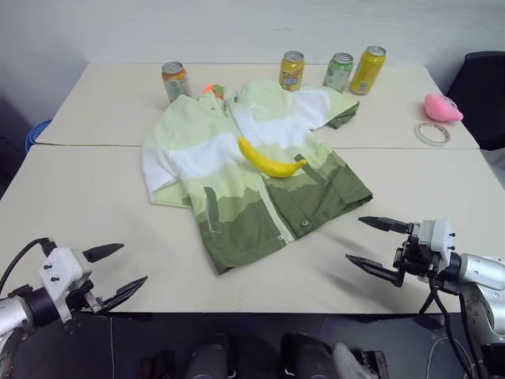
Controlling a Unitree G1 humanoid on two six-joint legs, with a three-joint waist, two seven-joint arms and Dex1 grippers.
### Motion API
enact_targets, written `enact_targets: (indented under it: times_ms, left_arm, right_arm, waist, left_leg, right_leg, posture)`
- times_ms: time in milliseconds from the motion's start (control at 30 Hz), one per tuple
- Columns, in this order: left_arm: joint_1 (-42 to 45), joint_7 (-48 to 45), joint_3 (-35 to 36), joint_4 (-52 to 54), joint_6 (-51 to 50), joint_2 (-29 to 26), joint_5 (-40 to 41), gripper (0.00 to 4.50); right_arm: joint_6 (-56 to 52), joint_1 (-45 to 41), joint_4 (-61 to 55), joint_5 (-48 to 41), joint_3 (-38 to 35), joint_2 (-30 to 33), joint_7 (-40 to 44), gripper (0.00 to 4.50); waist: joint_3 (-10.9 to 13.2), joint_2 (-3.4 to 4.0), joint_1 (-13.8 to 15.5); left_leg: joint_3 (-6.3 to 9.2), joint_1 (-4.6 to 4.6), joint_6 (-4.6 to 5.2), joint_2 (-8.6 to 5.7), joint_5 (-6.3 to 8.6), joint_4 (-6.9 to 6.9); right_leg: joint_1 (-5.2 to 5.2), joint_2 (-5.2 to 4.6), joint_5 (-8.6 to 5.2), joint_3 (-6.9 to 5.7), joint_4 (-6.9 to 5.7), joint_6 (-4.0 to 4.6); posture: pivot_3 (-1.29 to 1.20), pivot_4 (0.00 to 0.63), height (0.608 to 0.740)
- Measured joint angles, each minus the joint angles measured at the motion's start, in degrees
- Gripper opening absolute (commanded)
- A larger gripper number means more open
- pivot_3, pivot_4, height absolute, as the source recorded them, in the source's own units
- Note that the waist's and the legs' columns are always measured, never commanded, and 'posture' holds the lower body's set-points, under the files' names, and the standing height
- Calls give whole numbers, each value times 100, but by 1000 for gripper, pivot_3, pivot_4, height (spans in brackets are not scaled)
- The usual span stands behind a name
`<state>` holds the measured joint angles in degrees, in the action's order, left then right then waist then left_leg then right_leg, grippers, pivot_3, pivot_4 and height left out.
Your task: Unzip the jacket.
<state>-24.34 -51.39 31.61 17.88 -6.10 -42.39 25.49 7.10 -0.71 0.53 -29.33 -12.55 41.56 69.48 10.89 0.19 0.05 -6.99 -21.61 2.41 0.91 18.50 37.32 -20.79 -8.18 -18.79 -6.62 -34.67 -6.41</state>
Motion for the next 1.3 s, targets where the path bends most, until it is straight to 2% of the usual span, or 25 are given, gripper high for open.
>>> enact_targets:
  times_ms: [233,500,667,800,900,1000,1067,1233,1300]
  left_arm:
    - [-36,283,18,310,-332,188,48,4500]
    - [321,201,7,435,-994,179,836,4500]
    - [580,144,10,449,-1278,128,1144,4500]
    - [1213,432,-167,790,-1864,133,1744,4500]
    - [1549,588,-319,973,-2116,162,2073,4500]
    - [1599,676,-466,945,-2245,214,2119,4500]
    - [1703,726,-598,910,-2236,321,2089,4500]
    - [1657,787,-824,870,-2001,569,1810,4500]
    - [1648,802,-938,863,-1922,647,1691,4500]
  right_arm:
    - [268,63,7,238,57,-229,-163,4486]
    - [269,-60,-14,290,108,-430,-440,4486]
    - [-653,-467,-438,159,421,-438,-717,4486]
    - [-1809,-2408,-574,316,1124,-965,-1526,4486]
    - [-2017,-3441,-73,768,1713,-1423,-1771,4486]
    - [-2116,-4143,1012,1192,2066,-1953,-2016,4486]
    - [-2203,-4969,2276,1550,2194,-2480,-2362,4486]
    - [-1585,-6432,4787,2190,2353,-3320,-2818,4486]
    - [-1360,-6693,5437,2334,2343,-3499,-2995,4486]
  waist:
    - [0,1,-21]
    - [0,1,-21]
    - [2,4,-59]
    - [6,4,-177]
    - [0,-4,-174]
    - [0,-5,-178]
    - [0,-4,-228]
    - [-1,-8,-340]
    - [-1,-8,-327]
  left_leg:
    - [0,6,-31,0,8,0]
    - [2,8,-3,0,-12,2]
    - [0,8,-2,0,-16,7]
    - [1,5,-54,0,-29,2]
    - [3,2,-43,0,-55,-14]
    - [7,-37,-40,0,-61,-7]
    - [4,-82,-29,-5,-67,12]
    - [12,-81,-25,-3,-68,31]
    - [22,-81,-27,0,-71,40]
  right_leg:
    - [4,1,0,0,-6,0]
    - [4,2,0,-1,-13,0]
    - [1,1,0,5,-21,0]
    - [-21,-3,0,9,-49,0]
    - [-50,2,-15,6,-104,28]
    - [-84,16,-18,-3,-126,34]
    - [-114,47,-18,-8,-123,33]
    - [-102,53,-17,-6,-129,31]
    - [-95,53,-17,-9,-131,31]
  posture:
    - [0,150,740]
    - [0,150,740]
    - [0,150,740]
    - [0,150,740]
    - [0,150,740]
    - [0,150,740]
    - [0,150,740]
    - [0,150,740]
    - [0,150,740]
